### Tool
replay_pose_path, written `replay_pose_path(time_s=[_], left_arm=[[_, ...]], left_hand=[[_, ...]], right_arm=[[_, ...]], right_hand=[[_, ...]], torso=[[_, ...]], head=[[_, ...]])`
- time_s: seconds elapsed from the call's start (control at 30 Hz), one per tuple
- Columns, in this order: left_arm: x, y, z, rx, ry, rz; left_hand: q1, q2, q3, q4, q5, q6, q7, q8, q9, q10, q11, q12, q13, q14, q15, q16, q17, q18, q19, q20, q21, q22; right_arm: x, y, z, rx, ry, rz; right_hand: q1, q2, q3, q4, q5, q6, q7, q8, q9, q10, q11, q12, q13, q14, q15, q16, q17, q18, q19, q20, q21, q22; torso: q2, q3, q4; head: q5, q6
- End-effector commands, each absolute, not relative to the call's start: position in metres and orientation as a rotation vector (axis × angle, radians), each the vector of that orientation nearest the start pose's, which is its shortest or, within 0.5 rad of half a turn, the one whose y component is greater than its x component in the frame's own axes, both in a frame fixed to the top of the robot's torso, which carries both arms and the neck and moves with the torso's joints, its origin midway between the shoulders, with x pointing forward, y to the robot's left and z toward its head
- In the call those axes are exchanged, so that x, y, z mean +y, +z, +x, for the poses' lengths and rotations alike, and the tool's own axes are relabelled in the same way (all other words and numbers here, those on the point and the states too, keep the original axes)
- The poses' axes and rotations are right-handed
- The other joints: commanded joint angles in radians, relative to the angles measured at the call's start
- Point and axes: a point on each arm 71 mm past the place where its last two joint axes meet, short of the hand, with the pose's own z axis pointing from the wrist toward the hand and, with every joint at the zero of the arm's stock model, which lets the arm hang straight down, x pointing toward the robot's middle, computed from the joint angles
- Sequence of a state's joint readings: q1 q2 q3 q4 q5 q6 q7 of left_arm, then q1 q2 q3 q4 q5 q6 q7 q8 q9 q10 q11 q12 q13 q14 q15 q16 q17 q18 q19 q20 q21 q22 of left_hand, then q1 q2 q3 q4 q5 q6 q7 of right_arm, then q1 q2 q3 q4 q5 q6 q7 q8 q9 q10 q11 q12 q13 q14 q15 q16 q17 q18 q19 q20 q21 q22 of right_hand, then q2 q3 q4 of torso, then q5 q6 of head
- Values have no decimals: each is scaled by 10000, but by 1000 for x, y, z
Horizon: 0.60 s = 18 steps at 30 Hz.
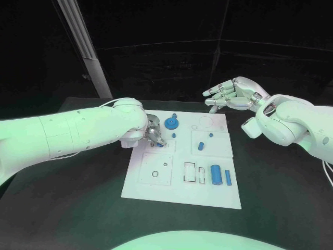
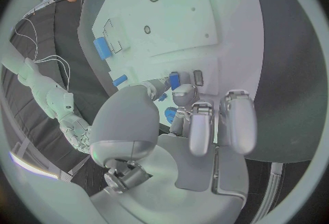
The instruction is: Assemble the parts on the task board
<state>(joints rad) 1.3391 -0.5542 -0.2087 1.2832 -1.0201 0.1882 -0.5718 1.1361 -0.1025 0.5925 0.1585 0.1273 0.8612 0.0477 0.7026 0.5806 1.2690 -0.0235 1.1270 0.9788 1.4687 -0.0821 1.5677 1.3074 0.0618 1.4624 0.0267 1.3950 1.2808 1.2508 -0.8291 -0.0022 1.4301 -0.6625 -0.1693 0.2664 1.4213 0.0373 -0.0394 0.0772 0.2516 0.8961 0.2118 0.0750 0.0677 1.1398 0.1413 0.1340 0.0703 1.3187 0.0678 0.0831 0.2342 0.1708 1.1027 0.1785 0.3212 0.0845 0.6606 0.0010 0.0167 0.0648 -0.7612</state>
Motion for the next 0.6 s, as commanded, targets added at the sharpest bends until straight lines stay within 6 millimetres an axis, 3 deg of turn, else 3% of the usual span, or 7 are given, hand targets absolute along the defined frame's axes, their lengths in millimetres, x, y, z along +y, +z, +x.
replay_pose_path(time_s=[0.03, 0.23, 0.43, 0.6], left_arm=[[152, -236, 512, 24457, -2124, -240], [151, -236, 512, 24440, -2229, -323], [150, -236, 513, 24467, -2440, -539], [149, -236, 513, 24477, -2520, -594]], left_hand=[[-49, 46, 1076, -1161, 2, 64, -27, 68, 16, 44, -27, 15, 14, 1021, -42, 31, 2634, -16, 52, -28, 24, 8], [-109, 110, 1043, -1123, 10, 124, -51, 89, 23, 100, -48, 88, 93, 1021, -56, 31, 2634, -11, 45, -39, 9, -11], [-371, 362, 1043, -924, 31, 247, -84, 100, 18, 212, -80, 225, 236, 1021, -85, 31, 2634, -22, 71, -67, 32, 43], [-613, 354, 926, -806, 7, 313, -101, 89, 6, 246, -90, 268, 271, 1021, -97, 31, 2634, -25, 80, -80, 34, 59]], right_arm=[[-210, -146, 510, 16323, 13300, 3855], [-210, -146, 510, 16333, 13306, 3862], [-210, -146, 511, 16340, 13305, 3865], [-209, -146, 511, 16344, 13312, 3862]], right_hand=[[-71, 28, 55, 11, 68, -34, 61, 17, -2, -33, 2, 25, -9, 24, 67, -62, -16, 124, 56, 4, -44, -17], [-71, 28, 55, 11, 68, -34, 61, 17, -2, -33, 2, 25, -9, 24, 67, -62, -16, 124, 56, 4, -44, -17], [-71, 28, 55, 11, 68, -34, 61, 17, -2, -33, 2, 25, -9, 24, 67, -62, -16, 124, 56, 4, -44, -17], [-87, 33, 59, 22, 75, -39, 63, 16, -3, -41, 6, 26, -15, 23, 70, -70, -22, 123, 57, 7, -56, -24]], torso=[[5, 0, 3], [1, 0, 0], [5, -3, -6], [1, 0, 2]], head=[[-10, -12], [-12, -10], [7, -5], [-7, -3]])
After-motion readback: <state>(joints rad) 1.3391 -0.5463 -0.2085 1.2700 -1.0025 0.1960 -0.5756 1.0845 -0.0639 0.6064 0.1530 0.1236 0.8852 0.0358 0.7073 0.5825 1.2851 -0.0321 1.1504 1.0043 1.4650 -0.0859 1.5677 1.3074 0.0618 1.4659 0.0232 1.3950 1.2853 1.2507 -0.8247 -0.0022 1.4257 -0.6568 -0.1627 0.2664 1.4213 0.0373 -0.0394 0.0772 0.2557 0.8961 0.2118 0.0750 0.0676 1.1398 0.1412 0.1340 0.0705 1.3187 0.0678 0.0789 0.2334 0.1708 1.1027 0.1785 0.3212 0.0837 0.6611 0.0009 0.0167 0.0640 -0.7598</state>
